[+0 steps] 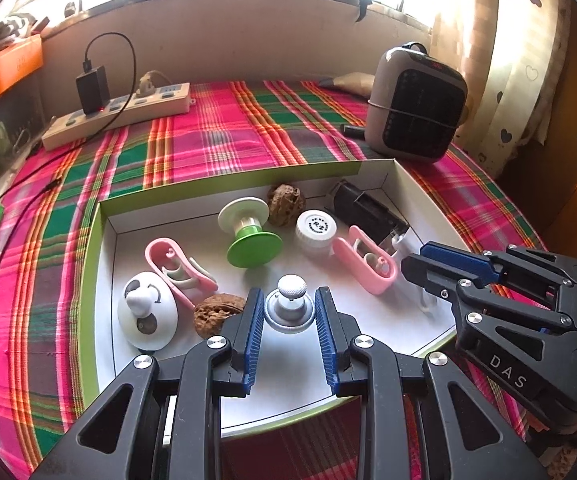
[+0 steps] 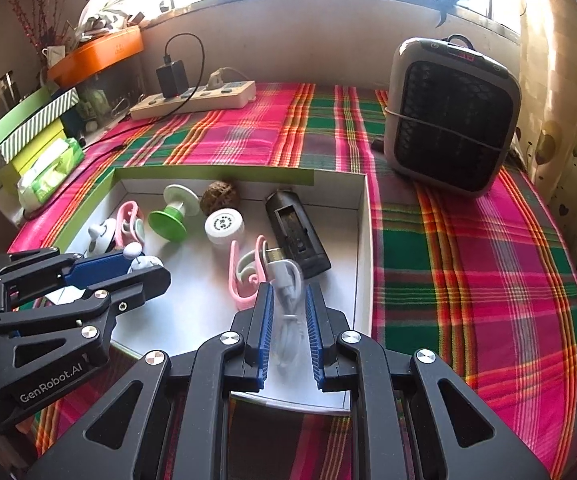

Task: Organize objects
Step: 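Carry the white cable and white knob object into the white box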

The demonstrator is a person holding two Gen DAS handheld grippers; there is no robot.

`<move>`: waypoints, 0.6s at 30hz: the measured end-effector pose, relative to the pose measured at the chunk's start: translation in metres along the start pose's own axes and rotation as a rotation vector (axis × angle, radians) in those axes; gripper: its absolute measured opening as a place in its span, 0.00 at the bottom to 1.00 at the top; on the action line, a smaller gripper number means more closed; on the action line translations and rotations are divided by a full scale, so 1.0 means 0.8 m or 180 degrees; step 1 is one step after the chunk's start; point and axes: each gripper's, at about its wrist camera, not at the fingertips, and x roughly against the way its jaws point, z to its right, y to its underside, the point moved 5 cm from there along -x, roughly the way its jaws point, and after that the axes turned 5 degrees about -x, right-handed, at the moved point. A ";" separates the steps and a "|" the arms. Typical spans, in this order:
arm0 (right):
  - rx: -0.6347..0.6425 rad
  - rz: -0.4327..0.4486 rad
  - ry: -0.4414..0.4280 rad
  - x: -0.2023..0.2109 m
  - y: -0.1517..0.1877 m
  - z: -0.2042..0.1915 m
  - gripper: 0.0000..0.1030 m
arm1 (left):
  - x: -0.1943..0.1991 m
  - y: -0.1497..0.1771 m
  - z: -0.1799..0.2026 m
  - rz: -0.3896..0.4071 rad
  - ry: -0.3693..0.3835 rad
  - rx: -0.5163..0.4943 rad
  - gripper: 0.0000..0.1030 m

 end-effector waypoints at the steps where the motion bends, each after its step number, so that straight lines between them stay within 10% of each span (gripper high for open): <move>1: 0.0008 -0.0011 0.0011 -0.001 0.000 0.000 0.17 | -0.001 0.000 0.000 -0.0005 0.0002 -0.0002 0.23; 18: 0.0038 -0.0011 0.0071 -0.005 0.001 -0.006 0.17 | -0.010 0.004 0.000 -0.0072 -0.0031 0.0006 0.24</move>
